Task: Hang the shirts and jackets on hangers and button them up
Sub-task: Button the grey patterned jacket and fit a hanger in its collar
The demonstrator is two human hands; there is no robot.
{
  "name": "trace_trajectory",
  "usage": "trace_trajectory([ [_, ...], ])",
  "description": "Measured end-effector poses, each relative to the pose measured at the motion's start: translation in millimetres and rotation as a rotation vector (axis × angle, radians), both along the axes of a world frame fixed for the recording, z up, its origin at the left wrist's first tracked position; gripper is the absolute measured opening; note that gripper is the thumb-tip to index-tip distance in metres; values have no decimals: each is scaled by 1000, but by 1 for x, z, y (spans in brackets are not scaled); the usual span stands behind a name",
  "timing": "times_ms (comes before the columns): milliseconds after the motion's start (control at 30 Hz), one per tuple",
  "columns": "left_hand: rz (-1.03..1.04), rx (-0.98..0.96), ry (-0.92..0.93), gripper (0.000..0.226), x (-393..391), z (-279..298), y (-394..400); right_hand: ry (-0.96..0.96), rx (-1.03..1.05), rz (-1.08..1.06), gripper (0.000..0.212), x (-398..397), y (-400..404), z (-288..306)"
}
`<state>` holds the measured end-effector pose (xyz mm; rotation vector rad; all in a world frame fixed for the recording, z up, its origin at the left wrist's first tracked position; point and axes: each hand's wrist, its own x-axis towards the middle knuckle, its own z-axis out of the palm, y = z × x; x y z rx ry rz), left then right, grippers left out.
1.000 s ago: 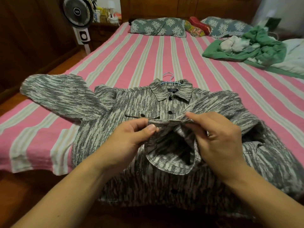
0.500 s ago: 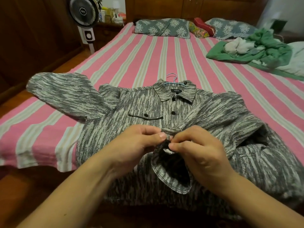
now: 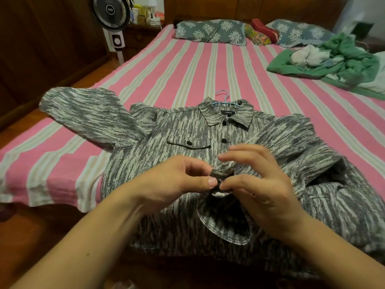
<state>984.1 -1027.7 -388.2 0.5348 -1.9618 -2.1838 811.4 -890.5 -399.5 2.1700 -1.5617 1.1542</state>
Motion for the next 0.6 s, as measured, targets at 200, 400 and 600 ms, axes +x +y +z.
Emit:
trace_trajectory([
  [200,-45,7,-22,21,-1,-11,-11,-59,115,128,13,1,0,-5],
  [400,-385,128,-38,23,-9,-14,-27,-17,167,203,18,7,-1,-2],
  [600,-352,308,14,68,-18,-29,-28,-154,206,228,19,3,-1,5],
])
